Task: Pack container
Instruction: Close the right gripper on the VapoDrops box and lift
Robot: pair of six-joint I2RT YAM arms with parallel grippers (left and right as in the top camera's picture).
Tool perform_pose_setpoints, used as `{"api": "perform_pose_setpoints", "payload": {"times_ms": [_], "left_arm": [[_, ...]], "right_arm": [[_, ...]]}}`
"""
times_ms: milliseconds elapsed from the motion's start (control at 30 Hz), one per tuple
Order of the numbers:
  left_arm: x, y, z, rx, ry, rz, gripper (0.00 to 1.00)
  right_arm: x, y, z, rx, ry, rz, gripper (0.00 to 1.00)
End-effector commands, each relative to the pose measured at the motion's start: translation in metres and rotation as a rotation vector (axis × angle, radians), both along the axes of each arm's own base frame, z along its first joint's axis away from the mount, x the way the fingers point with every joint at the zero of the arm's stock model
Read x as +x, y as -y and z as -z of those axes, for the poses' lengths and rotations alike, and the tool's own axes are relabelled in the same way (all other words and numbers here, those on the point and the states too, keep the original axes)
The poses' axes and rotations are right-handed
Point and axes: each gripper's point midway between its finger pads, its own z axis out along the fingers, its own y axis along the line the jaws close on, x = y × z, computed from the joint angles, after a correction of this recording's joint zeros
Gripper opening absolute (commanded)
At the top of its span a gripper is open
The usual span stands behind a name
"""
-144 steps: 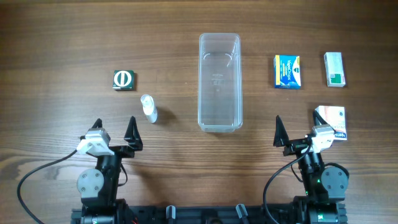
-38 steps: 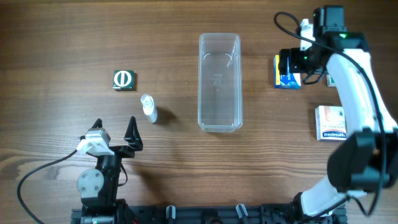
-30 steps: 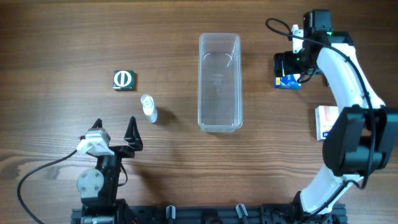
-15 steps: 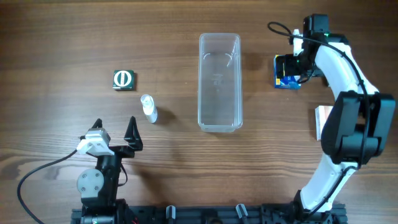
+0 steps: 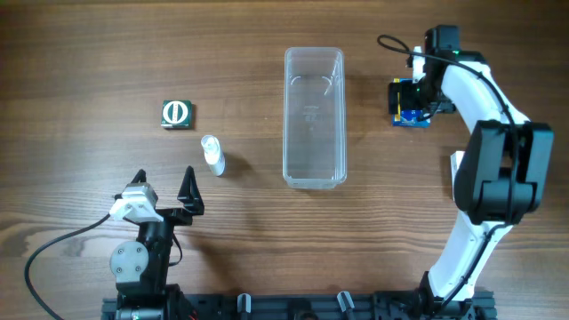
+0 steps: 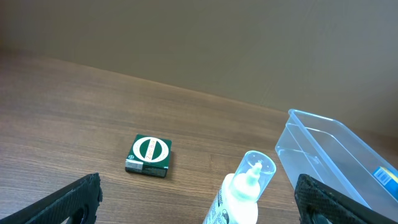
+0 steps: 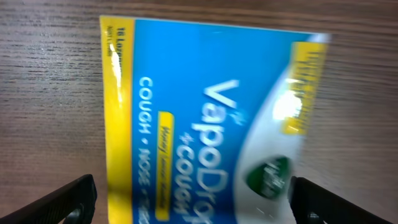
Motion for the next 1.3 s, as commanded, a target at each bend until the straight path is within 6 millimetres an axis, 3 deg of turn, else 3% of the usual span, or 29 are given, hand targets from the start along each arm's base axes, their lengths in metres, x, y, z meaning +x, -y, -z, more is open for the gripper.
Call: {"api": "perform_pose_setpoints", "payload": {"times_ms": [0,367,533,1267], "left_arm": [[-0.0002,0.0,0.0021,0.015,-0.001,0.005,1.0],[-0.0002,0.0,0.0021,0.015,-0.001,0.005,1.0],[-0.0002,0.0,0.0021,0.015,-0.001,0.005,1.0],[-0.0002,0.0,0.0021,0.015,-0.001,0.005,1.0]], "right_arm": [[0.0062,-0.0069,0.006,-0.014,0.005,0.008,0.99],[0.0048,0.0003,0.0116,-0.046,0.01,0.03,0.98],[0.0063,0.0004,0.0116,-0.046,0.016,0.031,0.9],[0.0117,0.0018,0.0124,-0.054,0.04,0.031,0.91]]}}
